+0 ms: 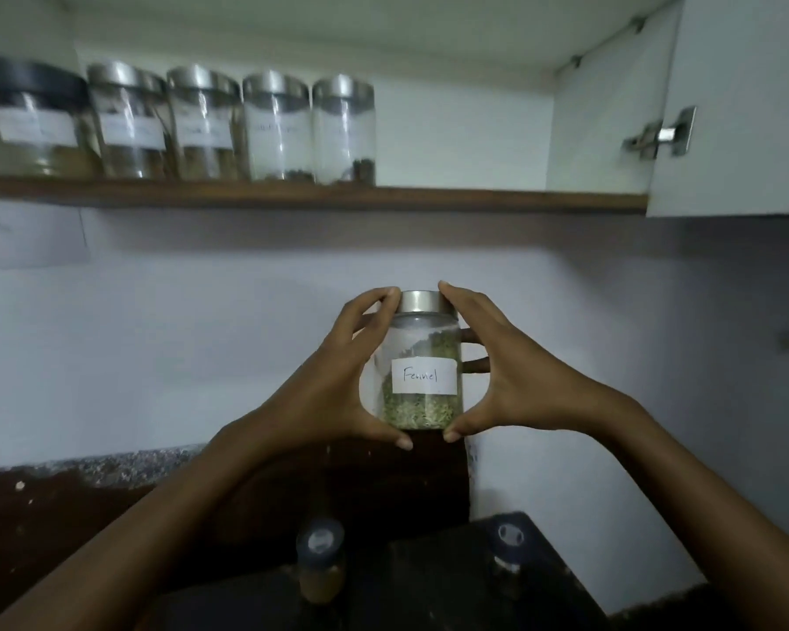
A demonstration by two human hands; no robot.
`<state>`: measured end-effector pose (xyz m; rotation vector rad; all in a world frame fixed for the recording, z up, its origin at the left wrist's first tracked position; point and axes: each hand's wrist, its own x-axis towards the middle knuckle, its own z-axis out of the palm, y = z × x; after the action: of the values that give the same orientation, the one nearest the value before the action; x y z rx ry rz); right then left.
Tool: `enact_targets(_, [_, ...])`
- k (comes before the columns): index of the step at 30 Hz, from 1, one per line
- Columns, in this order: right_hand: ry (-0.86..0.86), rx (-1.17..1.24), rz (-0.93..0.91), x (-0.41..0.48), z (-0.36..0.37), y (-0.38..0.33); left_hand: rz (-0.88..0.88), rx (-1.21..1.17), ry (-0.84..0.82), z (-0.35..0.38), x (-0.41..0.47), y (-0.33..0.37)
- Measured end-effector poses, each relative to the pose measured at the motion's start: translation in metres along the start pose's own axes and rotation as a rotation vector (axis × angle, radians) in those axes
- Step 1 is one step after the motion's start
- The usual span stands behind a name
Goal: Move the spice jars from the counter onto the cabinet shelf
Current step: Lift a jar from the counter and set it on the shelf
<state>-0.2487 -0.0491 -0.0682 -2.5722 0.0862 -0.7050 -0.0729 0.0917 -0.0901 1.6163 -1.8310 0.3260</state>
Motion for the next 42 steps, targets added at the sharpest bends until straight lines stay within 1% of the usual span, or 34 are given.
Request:
enact_targets(6, [0.112,-0.113,-0.134,0.052,-0.049,-0.017,0.137,0.209,0.115,-0.055,0.058,0.005])
enact_targets(14, [0.414,-0.344,-0.309,0.116,-0.091,-0.022,0.233,0.428,0.246,-0.099,0.131,-0.001])
enact_targets(17, [0.482,-0.420,-0.346,0.138,-0.103,-0.019,0.182,0.408,0.290,-0.101,0.151,-0.015])
enact_targets(18, [0.496,-0.447,-0.340,0.145,-0.107,-0.017,0.136,0.444,0.313,-0.099,0.154,-0.022])
enact_targets(20, [0.507,-0.464,-0.307,0.158,-0.115,-0.010,0.028,0.600,0.374,-0.097,0.155,-0.041])
enact_targets(22, [0.489,-0.442,-0.268,0.169,-0.122,-0.003,-0.052,0.756,0.434,-0.094,0.151,-0.064])
enact_targets(23, [0.472,-0.436,-0.252,0.174,-0.124,0.000,-0.082,0.797,0.450,-0.092,0.148,-0.075])
enact_targets(25, [0.433,-0.421,-0.220,0.184,-0.126,0.008,-0.143,0.794,0.448,-0.086,0.142,-0.095])
enact_targets(27, [0.403,-0.386,-0.193,0.194,-0.129,0.016,-0.168,0.800,0.427,-0.081,0.137,-0.110])
enact_targets(30, [0.342,-0.272,-0.145,0.210,-0.134,0.024,-0.148,0.912,0.397,-0.078,0.132,-0.125])
enact_targets(32, [0.316,-0.150,-0.082,0.221,-0.133,0.026,-0.127,0.955,0.403,-0.078,0.132,-0.128])
enact_targets(35, [0.377,0.019,-0.014,0.232,-0.123,0.027,-0.105,0.969,0.423,-0.077,0.134,-0.130])
enact_targets(38, [0.393,0.135,-0.030,0.238,-0.114,0.029,-0.075,0.974,0.425,-0.077,0.134,-0.133])
enact_targets(42, [0.414,0.186,-0.040,0.243,-0.106,0.027,-0.058,0.987,0.423,-0.077,0.134,-0.135])
